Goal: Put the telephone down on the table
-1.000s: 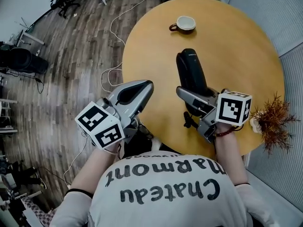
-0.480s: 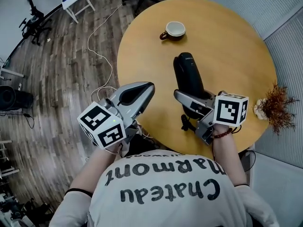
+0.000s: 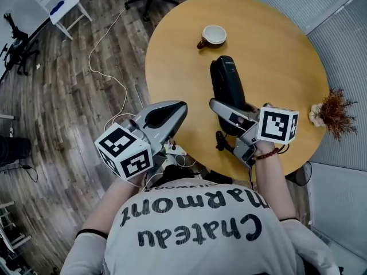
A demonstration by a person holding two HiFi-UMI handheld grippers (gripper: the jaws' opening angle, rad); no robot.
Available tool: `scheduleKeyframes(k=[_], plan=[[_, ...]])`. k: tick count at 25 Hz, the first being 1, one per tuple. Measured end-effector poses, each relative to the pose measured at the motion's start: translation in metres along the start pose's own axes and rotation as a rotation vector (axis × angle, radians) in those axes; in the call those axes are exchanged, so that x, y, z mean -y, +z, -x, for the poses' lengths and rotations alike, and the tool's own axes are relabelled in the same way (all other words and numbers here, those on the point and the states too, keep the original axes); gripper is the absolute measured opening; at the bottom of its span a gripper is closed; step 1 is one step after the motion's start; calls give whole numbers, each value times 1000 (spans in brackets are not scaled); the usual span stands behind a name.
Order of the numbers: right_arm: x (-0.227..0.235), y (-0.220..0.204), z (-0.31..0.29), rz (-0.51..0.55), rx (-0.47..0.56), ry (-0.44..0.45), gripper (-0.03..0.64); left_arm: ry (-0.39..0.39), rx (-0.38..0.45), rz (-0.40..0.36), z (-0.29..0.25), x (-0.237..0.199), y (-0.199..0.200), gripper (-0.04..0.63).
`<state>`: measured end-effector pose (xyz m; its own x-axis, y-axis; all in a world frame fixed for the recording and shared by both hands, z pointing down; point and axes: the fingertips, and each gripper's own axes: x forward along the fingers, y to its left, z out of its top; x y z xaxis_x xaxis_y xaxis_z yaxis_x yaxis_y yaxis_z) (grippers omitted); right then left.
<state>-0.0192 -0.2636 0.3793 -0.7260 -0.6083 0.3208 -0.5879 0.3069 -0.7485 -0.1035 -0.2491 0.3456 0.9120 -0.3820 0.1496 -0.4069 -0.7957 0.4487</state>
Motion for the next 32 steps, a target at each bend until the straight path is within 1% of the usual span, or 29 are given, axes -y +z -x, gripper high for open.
scheduleKeyframes(k=[2, 3, 6, 9, 12, 14, 19, 23, 26, 29, 32], plan=[[-17, 3, -18, 5, 15, -13, 333, -28, 10, 7, 17, -12, 8, 8], [-19, 2, -22, -4, 21, -27, 333, -41, 14, 4, 21, -15, 9, 8], [-17, -2, -24, -11, 23, -80, 333, -77, 9, -3, 26, -16, 6, 8], [-18, -4, -24, -6, 27, -131, 333, -104, -2, 16, 34, -16, 4, 8], [-19, -2, -25, -14, 36, -155, 333, -115, 0, 38, 37, -18, 0, 8], [-18, -2, -27, -20, 32, -163, 333, -112, -1, 40, 37, -22, -4, 8], [-11, -6, -31, -3, -16, -206, 333, -92, -1, 15, 32, -26, -13, 8], [-3, -7, -37, -16, -41, -225, 334, -77, -10, 18, 31, -25, -16, 8], [18, 0, -57, -22, -74, -224, 333, -51, -5, 24, 24, -45, -17, 8], [53, -2, -73, -40, -113, -226, 333, -10, -20, 21, 7, -68, -31, 8], [70, -5, -93, -50, -157, -241, 333, 12, -34, 30, -1, -87, -37, 8]])
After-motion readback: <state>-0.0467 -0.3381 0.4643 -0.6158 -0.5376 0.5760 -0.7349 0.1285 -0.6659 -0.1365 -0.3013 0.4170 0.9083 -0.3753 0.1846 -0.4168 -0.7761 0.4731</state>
